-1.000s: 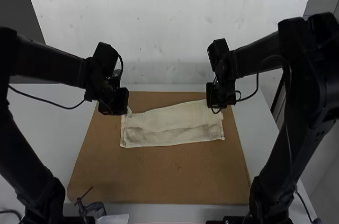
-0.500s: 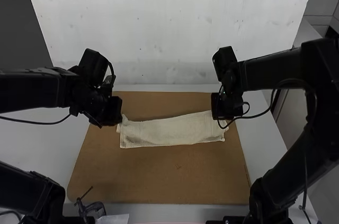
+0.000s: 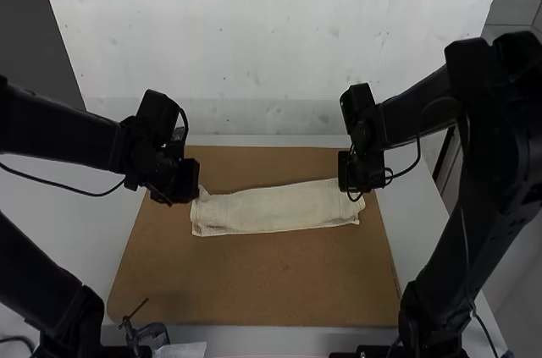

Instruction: Fold the towel.

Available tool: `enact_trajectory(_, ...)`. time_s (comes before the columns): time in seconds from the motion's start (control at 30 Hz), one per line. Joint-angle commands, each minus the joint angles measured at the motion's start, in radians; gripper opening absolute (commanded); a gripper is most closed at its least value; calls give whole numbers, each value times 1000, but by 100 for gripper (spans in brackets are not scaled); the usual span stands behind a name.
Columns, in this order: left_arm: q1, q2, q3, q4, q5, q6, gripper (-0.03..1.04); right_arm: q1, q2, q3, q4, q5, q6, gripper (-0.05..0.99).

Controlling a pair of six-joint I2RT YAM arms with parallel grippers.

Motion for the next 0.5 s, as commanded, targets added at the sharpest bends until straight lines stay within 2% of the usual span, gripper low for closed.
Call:
enact_trajectory(0.0, 26, 47, 32, 44, 9, -6, 2, -35, 44, 54, 23, 17, -2, 2)
enact_trajectory(0.23, 30, 110, 55, 90, 9, -6, 2, -26, 131, 83, 69, 20, 11, 2)
enact_trajectory(0.47, 62, 219, 89, 133, 8, 9, 2, -4, 181, 103, 82, 20, 21, 2)
